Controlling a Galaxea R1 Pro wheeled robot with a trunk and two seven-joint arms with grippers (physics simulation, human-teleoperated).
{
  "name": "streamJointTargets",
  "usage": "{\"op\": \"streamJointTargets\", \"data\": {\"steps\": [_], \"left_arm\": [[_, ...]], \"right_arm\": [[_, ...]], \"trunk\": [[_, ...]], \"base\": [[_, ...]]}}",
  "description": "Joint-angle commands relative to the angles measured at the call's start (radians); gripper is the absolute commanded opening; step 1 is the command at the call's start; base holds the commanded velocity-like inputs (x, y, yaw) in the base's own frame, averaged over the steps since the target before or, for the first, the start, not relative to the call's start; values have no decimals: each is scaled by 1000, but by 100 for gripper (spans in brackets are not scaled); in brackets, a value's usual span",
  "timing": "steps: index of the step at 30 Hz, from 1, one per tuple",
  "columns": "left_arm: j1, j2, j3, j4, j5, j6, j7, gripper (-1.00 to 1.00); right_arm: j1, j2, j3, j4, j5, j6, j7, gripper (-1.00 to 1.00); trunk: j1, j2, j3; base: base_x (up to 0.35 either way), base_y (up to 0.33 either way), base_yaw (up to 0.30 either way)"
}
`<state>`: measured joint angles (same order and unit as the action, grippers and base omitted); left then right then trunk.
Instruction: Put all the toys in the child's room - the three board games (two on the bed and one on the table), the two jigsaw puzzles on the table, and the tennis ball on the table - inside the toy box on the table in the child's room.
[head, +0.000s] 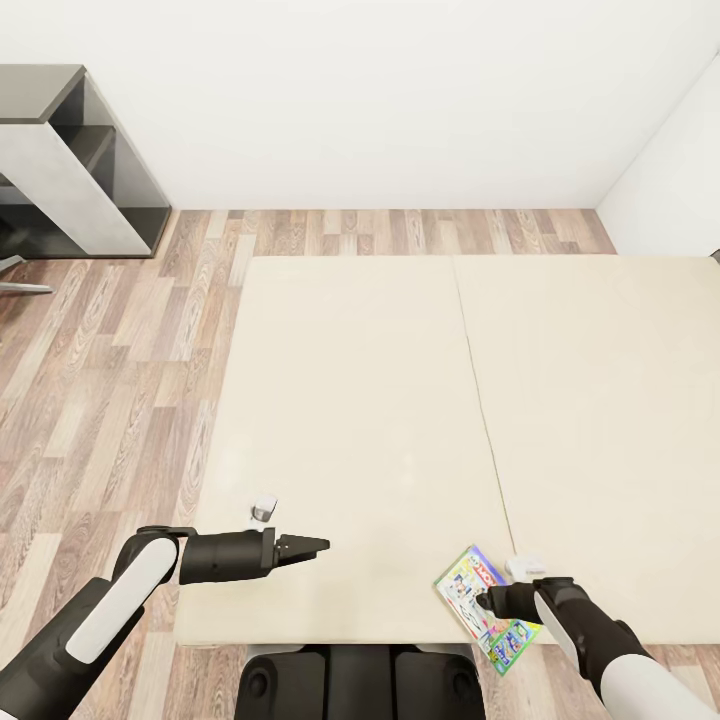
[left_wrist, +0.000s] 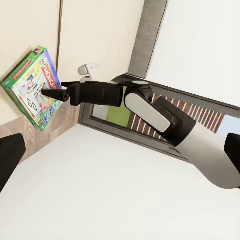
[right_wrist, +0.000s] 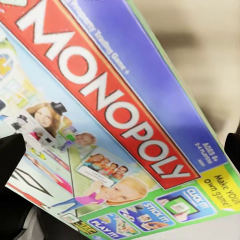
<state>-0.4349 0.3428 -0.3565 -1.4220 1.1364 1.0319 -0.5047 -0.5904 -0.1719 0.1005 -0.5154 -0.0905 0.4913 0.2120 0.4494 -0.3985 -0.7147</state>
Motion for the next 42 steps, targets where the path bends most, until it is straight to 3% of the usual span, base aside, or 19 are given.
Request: {"op": "streamJointTargets", "data": {"steps": [1,7,11,15,25,35,42], "left_arm": [[-1,0,-1,0,-4,1,-6,100],[-1,0,-1,0,-4,1,-6,100],[-1,1,-1,0,-4,1,-6,100],[-1,1,-1,0,-5,1,-6,100],[-1,2,11,0,-4,2,-6,100],[-1,3,13,0,-4,2,-10,100],[-1,4,13,0,-4,2,-11,100]], "right_arm": [[0,-1,7,-2,-9,5,-2,100],[0,-1,12,-3,-10,5,-2,100],[0,-1,53,-3,-10,4,-2,100],[0,-1,62,-3,-10,4,-2,100],[0,-1,64,-3,-14,8,22,100],[0,32,65,-1,-14,47,60,100],[0,31,64,2,-15,88,60,100]], "trunk": [[1,-2,-1],[1,-2,-1],[1,-2,-1],[1,-2,-1],[1,-2,-1],[1,-2,-1],[1,-2,-1]], "base": [[0,0,0],[0,0,0],[0,0,0],[0,0,0],[0,0,0],[0,0,0],[0,0,0]]}}
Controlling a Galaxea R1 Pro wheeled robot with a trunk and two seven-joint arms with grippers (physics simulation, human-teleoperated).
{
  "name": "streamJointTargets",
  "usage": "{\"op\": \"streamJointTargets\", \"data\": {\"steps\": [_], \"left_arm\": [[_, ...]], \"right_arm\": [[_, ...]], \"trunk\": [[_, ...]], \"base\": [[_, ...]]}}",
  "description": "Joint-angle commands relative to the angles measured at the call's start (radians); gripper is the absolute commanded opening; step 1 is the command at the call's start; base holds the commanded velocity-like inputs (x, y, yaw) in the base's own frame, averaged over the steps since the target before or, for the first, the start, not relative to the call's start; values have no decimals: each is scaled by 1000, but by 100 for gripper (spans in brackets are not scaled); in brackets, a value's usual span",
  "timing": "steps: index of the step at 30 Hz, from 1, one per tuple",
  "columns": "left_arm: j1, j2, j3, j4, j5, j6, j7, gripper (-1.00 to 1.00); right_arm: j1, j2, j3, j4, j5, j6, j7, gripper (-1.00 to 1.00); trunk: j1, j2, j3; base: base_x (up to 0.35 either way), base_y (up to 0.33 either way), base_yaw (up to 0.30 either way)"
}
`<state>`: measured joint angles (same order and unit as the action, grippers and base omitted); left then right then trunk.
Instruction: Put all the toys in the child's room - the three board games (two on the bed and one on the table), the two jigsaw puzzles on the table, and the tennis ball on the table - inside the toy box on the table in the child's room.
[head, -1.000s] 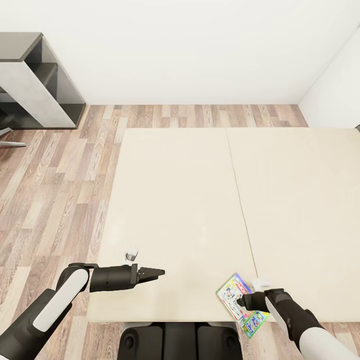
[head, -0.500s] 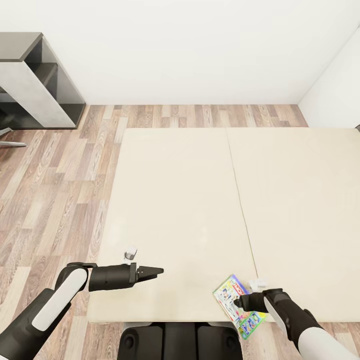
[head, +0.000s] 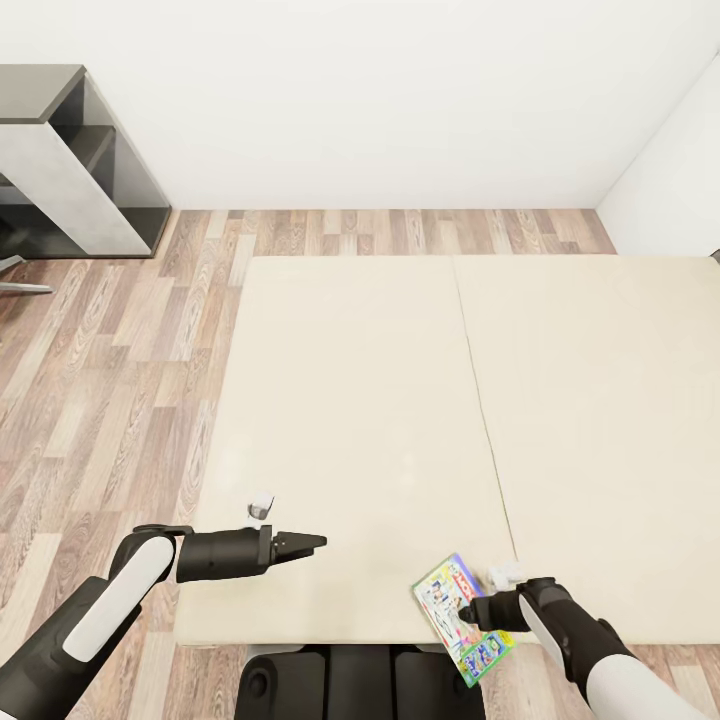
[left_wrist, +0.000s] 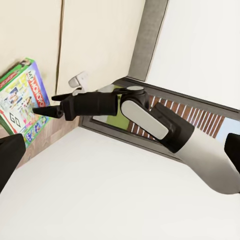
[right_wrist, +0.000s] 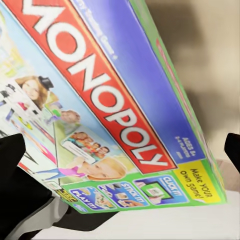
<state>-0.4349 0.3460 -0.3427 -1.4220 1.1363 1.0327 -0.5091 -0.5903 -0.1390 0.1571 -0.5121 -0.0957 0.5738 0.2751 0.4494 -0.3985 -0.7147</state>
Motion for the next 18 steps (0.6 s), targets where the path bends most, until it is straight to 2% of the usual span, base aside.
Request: {"op": "streamJointTargets", "data": {"steps": [1,18], "left_arm": [[-1,1,-1,0,-4,1,-6,100],[-1,2,6,0,-4,1,-8,100]], "right_arm": [[0,-1,7,-1,-10,7,-3,100],[0,-1,10,63,-8,13,-11,100]], "trunk": [[1,-2,-1],[1,-2,-1]], "base": [[0,0,0],[0,0,0]]}}
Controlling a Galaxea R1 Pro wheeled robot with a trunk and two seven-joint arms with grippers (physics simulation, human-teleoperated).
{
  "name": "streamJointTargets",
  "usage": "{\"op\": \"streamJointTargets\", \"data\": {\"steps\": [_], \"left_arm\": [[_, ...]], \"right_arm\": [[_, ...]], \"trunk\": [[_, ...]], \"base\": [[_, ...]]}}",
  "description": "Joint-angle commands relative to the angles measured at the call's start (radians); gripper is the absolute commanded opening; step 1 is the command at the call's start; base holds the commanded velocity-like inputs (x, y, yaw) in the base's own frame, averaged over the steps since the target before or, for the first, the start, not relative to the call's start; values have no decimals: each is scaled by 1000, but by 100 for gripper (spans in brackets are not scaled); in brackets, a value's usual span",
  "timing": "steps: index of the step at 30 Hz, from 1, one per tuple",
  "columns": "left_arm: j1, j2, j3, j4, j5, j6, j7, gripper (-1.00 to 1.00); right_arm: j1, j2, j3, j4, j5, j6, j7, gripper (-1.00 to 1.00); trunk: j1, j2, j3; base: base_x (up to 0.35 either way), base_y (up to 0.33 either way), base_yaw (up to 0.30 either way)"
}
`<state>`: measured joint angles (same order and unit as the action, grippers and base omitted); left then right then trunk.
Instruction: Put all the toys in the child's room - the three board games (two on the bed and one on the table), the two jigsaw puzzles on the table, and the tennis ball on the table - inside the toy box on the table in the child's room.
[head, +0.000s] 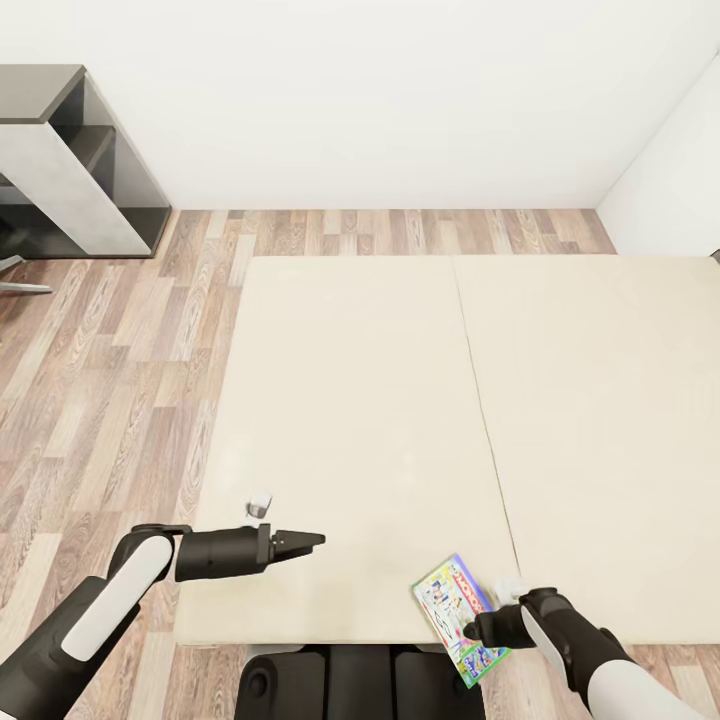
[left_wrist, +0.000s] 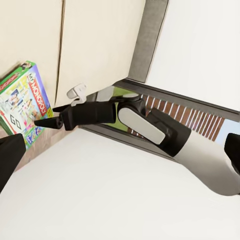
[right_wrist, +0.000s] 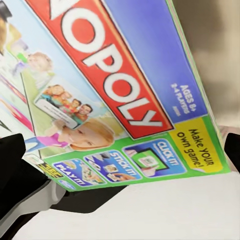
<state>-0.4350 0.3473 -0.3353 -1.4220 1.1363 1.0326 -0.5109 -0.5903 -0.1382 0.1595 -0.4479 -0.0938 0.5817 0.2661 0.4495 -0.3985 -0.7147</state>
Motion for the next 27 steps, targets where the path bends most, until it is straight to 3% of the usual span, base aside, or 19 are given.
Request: {"op": "streamJointTargets", "data": {"steps": [1,27], "left_arm": [[-1,1,2,0,-4,1,-6,100],[-1,1,11,0,-4,1,-6,100]], "right_arm": [[0,-2,8,-1,-9,6,-1,100],[1,3,10,1,-8,-2,5,100]], "trunk": [[1,-2,-1],[1,-2,-1]], "base": [[0,0,0],[0,0,0]]}}
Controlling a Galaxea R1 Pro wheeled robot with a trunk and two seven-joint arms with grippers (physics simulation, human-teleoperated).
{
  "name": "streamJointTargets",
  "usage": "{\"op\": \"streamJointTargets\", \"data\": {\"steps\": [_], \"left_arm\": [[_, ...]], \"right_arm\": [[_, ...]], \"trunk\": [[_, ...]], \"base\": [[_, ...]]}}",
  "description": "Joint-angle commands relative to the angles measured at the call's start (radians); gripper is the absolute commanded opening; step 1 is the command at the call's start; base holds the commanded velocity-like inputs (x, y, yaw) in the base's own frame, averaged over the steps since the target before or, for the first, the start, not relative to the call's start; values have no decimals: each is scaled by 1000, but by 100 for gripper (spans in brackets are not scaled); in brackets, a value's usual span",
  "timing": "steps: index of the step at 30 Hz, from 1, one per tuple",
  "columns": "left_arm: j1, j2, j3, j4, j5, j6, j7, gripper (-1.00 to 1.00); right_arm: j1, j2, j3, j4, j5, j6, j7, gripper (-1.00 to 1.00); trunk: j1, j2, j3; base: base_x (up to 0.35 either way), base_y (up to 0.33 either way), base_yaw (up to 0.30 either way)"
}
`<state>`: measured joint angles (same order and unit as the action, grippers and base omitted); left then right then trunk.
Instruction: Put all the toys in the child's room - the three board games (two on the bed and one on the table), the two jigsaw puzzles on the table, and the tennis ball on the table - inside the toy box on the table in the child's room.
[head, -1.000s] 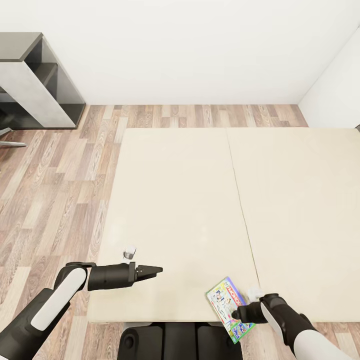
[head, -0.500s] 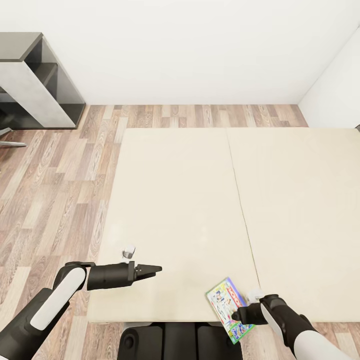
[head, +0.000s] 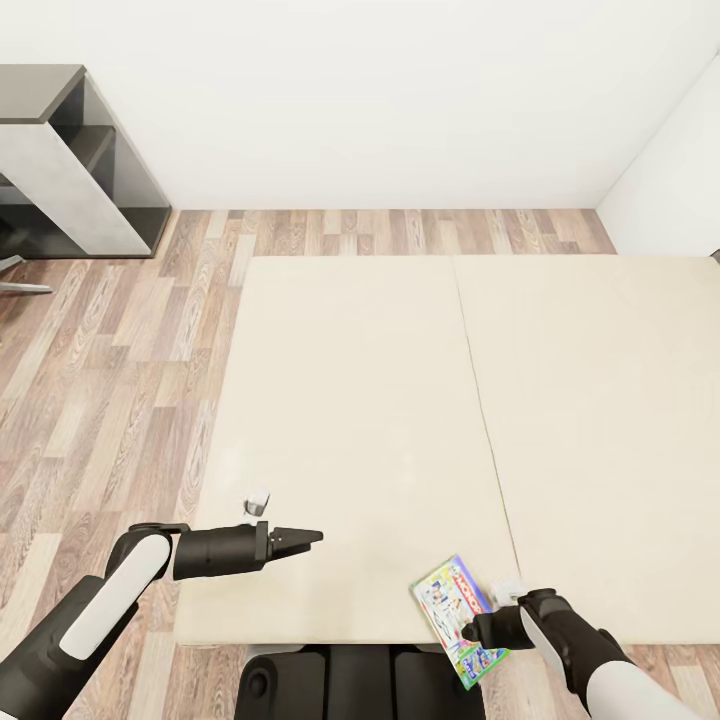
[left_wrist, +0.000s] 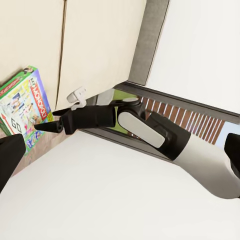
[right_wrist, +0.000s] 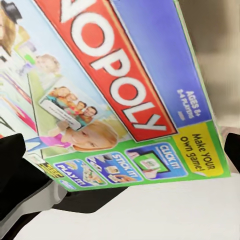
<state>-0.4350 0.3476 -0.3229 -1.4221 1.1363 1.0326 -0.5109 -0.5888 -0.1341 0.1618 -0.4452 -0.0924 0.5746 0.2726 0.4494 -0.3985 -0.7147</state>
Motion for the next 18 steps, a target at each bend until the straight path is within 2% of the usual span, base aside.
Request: {"op": "streamJointTargets", "data": {"steps": [1,6,10,18], "left_arm": [[-1,1,-1,0,-4,1,-6,100],[-1,1,-1,0,-4,1,-6,100],[-1,1,0,0,-4,1,-7,100],[-1,1,0,0,-4,1,-8,100]], "right_arm": [[0,1,7,-2,-9,5,-2,100],[0,29,8,-3,-8,4,-2,100],[0,33,9,-3,-7,4,-3,100],[1,36,38,-3,-10,6,-4,100]], "trunk": [[1,-2,-1],[1,-2,-1],[1,-2,-1],[1,-2,-1]], "base": [[0,0,0],[0,0,0],[0,0,0],[0,0,0]]}}
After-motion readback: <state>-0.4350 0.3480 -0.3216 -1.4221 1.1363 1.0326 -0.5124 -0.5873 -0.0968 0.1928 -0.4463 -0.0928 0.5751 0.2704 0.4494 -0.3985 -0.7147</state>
